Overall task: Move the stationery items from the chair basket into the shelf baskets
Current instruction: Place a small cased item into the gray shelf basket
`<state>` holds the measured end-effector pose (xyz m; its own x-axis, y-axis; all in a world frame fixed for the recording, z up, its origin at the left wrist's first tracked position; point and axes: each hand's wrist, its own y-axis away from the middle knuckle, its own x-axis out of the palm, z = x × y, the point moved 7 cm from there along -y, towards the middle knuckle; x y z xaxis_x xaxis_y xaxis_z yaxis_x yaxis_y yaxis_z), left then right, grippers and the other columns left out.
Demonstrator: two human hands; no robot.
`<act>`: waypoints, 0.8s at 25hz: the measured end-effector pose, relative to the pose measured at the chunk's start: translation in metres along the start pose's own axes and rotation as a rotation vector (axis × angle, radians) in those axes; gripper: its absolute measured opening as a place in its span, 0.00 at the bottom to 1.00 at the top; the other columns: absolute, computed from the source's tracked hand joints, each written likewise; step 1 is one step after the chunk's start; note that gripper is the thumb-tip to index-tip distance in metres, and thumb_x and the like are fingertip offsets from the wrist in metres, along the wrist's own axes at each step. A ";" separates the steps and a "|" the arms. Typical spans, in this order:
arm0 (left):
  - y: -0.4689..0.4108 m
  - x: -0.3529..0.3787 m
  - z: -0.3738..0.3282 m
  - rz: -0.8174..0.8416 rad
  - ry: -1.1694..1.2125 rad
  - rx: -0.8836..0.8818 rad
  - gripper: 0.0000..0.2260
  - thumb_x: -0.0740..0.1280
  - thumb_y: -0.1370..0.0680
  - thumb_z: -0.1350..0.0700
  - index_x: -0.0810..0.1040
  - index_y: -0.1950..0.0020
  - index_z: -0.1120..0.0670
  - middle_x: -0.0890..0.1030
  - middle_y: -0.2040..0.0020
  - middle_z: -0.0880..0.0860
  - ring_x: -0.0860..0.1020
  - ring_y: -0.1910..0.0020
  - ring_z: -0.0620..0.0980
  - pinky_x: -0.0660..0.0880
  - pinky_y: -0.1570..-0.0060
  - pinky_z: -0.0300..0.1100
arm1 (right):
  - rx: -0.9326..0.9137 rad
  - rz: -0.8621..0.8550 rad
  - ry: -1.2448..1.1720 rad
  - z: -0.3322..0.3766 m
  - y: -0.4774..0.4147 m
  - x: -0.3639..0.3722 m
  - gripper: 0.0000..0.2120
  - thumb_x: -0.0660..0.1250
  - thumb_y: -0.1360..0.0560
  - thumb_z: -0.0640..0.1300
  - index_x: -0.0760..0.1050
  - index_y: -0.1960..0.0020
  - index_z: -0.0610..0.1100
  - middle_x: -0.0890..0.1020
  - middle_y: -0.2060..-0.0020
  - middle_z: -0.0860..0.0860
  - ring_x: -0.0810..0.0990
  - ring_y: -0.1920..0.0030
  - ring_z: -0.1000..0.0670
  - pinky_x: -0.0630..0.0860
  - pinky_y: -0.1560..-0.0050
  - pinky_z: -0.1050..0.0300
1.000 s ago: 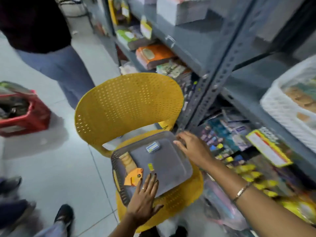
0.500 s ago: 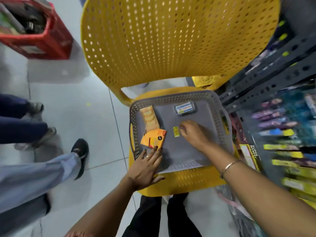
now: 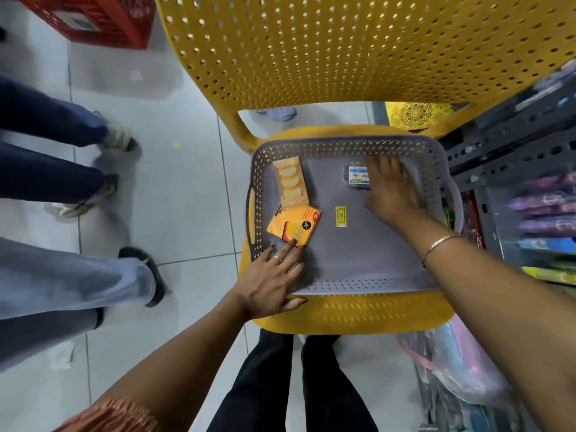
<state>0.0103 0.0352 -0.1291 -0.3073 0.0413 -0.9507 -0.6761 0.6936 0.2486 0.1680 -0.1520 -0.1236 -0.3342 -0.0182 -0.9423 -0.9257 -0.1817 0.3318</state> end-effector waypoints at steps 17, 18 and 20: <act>-0.006 -0.032 -0.004 0.015 -0.061 0.062 0.37 0.46 0.25 0.31 0.72 0.33 0.59 0.71 0.32 0.59 0.67 0.32 0.58 0.67 0.38 0.59 | 0.096 -0.173 -0.402 -0.036 0.040 -0.090 0.22 0.69 0.33 0.39 0.69 0.40 0.39 0.75 0.43 0.39 0.70 0.40 0.38 0.75 0.48 0.44; -0.011 -0.045 -0.004 -0.010 -0.066 0.080 0.38 0.46 0.25 0.31 0.72 0.33 0.59 0.71 0.32 0.59 0.68 0.32 0.58 0.68 0.39 0.59 | 0.102 -0.188 -0.414 -0.041 0.045 -0.107 0.22 0.68 0.33 0.40 0.70 0.40 0.38 0.75 0.43 0.39 0.70 0.40 0.38 0.74 0.48 0.44; -0.025 -0.084 -0.005 -0.075 -0.075 0.119 0.38 0.49 0.26 0.30 0.71 0.33 0.59 0.70 0.31 0.59 0.68 0.32 0.57 0.68 0.39 0.60 | 0.113 -0.231 -0.432 -0.053 0.060 -0.148 0.23 0.67 0.34 0.43 0.70 0.41 0.37 0.75 0.45 0.38 0.71 0.41 0.37 0.74 0.47 0.41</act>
<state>0.0499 0.0108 -0.0548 -0.2048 0.0365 -0.9781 -0.6095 0.7772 0.1566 0.1716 -0.2125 0.0338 -0.1389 0.4233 -0.8953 -0.9896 -0.0249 0.1417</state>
